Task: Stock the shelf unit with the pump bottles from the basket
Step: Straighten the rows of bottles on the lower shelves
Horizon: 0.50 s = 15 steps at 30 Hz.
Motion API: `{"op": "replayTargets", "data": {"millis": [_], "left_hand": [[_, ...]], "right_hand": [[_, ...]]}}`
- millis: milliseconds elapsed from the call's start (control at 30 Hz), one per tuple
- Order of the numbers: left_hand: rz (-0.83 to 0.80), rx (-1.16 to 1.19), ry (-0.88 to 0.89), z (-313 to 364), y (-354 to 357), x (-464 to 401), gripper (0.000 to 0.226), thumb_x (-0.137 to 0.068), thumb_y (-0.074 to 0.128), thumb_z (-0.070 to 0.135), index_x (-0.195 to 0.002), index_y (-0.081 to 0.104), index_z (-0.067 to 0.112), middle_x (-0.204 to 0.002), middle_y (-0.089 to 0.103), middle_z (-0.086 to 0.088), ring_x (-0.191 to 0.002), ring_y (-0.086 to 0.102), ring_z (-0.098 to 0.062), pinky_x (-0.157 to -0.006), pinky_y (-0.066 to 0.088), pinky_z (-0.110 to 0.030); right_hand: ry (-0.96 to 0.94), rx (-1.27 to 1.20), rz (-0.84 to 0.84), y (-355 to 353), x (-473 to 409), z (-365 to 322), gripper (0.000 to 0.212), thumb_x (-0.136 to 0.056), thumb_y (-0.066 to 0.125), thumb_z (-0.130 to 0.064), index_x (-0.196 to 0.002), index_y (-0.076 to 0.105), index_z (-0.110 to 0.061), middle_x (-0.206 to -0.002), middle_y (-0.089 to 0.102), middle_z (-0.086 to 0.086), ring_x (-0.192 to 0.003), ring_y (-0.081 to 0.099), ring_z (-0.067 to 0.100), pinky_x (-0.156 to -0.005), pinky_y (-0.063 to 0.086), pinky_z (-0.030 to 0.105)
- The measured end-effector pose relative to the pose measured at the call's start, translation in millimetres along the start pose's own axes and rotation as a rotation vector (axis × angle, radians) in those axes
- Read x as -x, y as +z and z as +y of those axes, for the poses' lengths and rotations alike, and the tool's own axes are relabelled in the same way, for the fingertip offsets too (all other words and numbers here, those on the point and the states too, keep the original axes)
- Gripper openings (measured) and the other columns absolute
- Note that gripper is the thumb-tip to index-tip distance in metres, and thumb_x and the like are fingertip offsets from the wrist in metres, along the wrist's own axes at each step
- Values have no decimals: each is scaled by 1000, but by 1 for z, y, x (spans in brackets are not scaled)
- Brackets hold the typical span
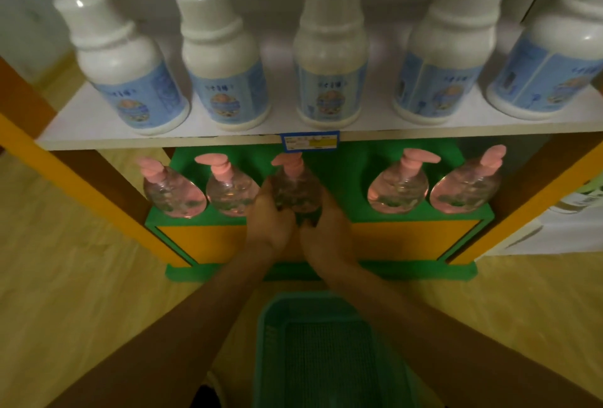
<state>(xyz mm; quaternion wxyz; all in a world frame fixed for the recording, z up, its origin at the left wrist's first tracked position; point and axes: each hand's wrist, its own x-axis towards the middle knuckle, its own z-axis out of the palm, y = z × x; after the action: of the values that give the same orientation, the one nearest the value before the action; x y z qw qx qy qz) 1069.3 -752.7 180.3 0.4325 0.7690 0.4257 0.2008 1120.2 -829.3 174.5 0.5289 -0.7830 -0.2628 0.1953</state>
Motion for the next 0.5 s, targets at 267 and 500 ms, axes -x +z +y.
{"op": "replayTargets", "data": {"millis": [267,500], "left_hand": [[-65,115,-22,6,23,11,60,-80,48,-10,-135,41,13,-114,57,-1,-94,51,-9,-56,38,4],[-84,175,1,4,30,18,67,-76,46,-12,-137,41,15,-125,57,-2,-109,51,-11,-94,42,-26]], "right_hand": [[26,89,140,-30,-21,14,47,-83,54,5,-127,55,-11,-120,64,10,-112,58,26,-96,45,30],[11,108,193,-37,-19,16,40,-83,54,7,-120,59,-5,-117,65,13,-108,59,27,-89,41,22]]}}
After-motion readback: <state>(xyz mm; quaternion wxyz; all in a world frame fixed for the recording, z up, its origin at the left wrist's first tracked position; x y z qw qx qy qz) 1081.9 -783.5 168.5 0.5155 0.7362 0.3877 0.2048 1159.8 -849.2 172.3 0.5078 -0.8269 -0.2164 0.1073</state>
